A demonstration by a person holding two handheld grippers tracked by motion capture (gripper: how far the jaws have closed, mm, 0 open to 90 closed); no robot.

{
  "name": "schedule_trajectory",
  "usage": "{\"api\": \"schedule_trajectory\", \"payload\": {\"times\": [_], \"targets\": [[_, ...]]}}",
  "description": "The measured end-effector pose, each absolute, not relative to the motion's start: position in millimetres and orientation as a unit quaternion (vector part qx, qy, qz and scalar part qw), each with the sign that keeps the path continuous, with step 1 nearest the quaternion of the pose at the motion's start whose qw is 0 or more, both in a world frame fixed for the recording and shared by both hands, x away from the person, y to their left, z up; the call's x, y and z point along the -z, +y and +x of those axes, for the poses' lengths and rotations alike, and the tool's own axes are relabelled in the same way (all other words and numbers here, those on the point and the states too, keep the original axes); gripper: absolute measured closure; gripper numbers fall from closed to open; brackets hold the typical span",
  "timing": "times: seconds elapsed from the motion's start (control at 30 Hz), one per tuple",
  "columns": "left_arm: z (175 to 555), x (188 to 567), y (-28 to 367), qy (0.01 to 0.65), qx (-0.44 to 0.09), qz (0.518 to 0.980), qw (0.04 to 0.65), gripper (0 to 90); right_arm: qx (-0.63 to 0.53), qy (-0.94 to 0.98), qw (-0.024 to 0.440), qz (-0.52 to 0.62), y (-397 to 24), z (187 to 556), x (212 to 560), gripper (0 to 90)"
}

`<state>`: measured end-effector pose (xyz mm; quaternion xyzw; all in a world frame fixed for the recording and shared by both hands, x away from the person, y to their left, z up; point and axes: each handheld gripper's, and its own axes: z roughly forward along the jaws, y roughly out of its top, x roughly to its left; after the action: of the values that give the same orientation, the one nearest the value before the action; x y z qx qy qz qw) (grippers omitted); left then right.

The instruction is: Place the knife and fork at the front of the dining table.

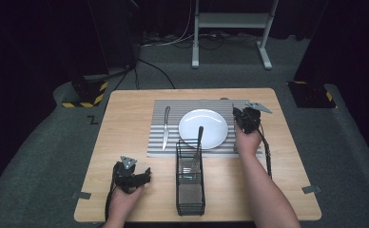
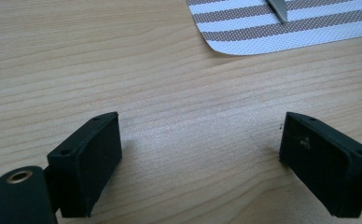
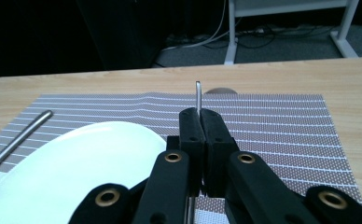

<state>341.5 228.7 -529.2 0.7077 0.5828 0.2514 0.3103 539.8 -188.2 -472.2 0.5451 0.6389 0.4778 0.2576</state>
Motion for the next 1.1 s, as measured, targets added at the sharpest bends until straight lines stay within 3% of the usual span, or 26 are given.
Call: {"api": "schedule_trajectory", "payload": {"times": [1.1], "targets": [[342, 529, 229, 0.582, -0.251, 0.708, 0.310, 12.5, -0.450, 0.630, 0.217, 0.594, -193, 566, 496, 88.6]]}}
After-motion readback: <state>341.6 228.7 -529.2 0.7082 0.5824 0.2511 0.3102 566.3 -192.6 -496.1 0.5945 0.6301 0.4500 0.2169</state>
